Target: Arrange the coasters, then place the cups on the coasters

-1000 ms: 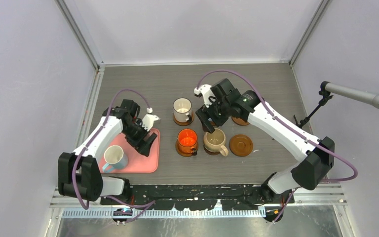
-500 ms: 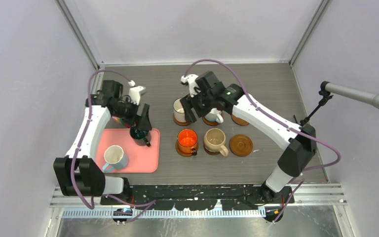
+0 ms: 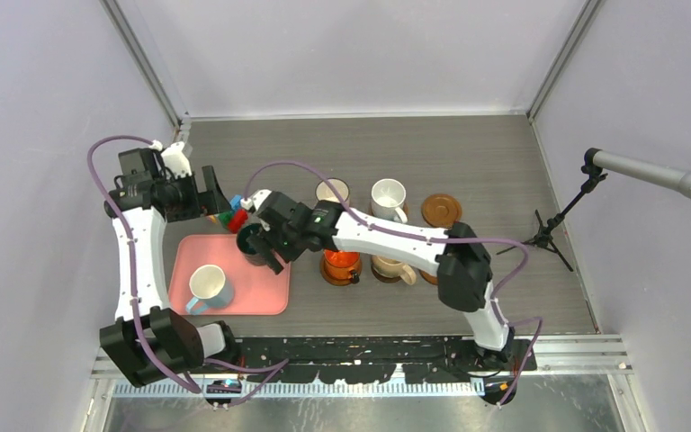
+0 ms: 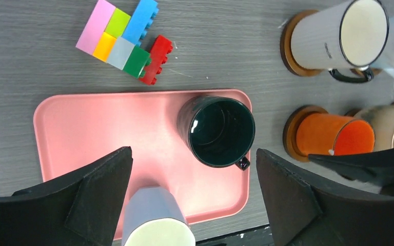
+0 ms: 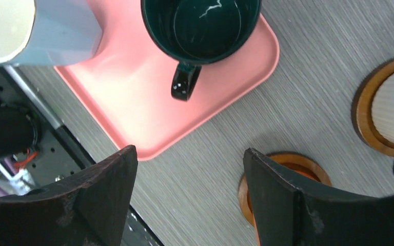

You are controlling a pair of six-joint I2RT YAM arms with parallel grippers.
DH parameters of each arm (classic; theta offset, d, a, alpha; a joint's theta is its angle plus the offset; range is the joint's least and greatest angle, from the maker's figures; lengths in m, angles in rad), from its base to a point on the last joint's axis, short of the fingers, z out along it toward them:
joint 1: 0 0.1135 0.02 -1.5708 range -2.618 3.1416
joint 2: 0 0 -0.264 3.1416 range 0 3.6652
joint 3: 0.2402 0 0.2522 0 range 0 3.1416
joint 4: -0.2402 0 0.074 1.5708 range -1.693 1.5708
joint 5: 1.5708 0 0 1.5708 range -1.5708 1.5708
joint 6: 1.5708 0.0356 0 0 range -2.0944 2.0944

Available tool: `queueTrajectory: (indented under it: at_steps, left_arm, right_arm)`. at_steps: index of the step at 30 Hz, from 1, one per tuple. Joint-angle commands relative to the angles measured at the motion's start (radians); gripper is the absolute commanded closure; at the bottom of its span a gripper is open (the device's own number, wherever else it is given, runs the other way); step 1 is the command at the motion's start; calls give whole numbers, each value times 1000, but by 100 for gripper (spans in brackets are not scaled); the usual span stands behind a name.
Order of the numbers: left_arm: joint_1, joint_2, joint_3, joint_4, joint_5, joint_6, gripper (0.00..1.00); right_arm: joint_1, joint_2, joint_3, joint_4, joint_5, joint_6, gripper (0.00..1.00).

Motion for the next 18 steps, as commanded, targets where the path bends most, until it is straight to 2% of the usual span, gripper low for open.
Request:
queueTrajectory:
  at_steps: [1, 11, 18]
  left_arm:
    - [16, -25, 27, 65, -43, -96, 7]
    - [26, -38, -12, 130, -47, -120, 6]
    - [47, -44, -29, 186, -49, -145, 5]
  right_arm:
    - [17, 69, 107, 57, 94, 92, 20]
    - [20, 298, 291, 3, 100, 173, 22]
    - [22, 394, 354, 3, 160, 192, 31]
